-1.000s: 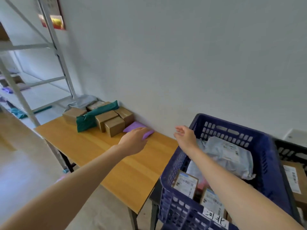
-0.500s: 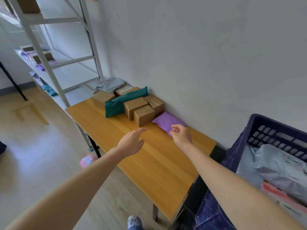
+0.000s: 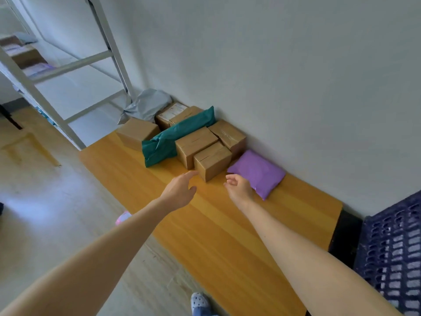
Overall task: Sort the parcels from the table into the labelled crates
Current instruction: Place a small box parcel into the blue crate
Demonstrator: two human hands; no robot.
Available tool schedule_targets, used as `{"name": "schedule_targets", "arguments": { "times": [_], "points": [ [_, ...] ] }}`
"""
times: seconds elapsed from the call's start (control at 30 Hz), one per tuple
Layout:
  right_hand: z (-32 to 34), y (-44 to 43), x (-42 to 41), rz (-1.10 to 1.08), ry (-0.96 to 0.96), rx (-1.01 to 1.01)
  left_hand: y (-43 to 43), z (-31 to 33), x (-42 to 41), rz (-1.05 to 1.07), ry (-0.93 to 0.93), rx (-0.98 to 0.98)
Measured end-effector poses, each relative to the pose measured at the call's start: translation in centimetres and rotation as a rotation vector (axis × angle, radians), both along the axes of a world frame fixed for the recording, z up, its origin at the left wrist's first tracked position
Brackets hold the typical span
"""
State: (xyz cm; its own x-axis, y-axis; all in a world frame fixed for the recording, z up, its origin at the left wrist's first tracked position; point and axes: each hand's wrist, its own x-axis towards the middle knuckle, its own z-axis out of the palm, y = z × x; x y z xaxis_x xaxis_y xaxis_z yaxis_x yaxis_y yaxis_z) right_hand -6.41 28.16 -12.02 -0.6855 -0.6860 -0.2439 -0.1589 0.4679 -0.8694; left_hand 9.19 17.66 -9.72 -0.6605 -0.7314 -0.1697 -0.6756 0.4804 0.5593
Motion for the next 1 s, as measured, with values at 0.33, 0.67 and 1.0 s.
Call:
{"name": "schedule_targets", "arguments": {
  "times": [0.33, 0.67, 1.0],
  "points": [
    [-3.3, -6.6, -0.9, -0.054, -0.119, 0.019, -6.6, -3.9, -4.2, 0.051, 0.092, 0.221],
    [-4.7, -12.3, -0.3, -0.447, -0.252, 0.061, -11.9, -5.6, -7.1, -0.132, 0.06, 0.28],
    [-6.6, -15.4, -0.3, -0.782, -0.526, -0.035, -14.3, -5.7, -8.2, -0.343, 0.015, 0.232]
  ]
}}
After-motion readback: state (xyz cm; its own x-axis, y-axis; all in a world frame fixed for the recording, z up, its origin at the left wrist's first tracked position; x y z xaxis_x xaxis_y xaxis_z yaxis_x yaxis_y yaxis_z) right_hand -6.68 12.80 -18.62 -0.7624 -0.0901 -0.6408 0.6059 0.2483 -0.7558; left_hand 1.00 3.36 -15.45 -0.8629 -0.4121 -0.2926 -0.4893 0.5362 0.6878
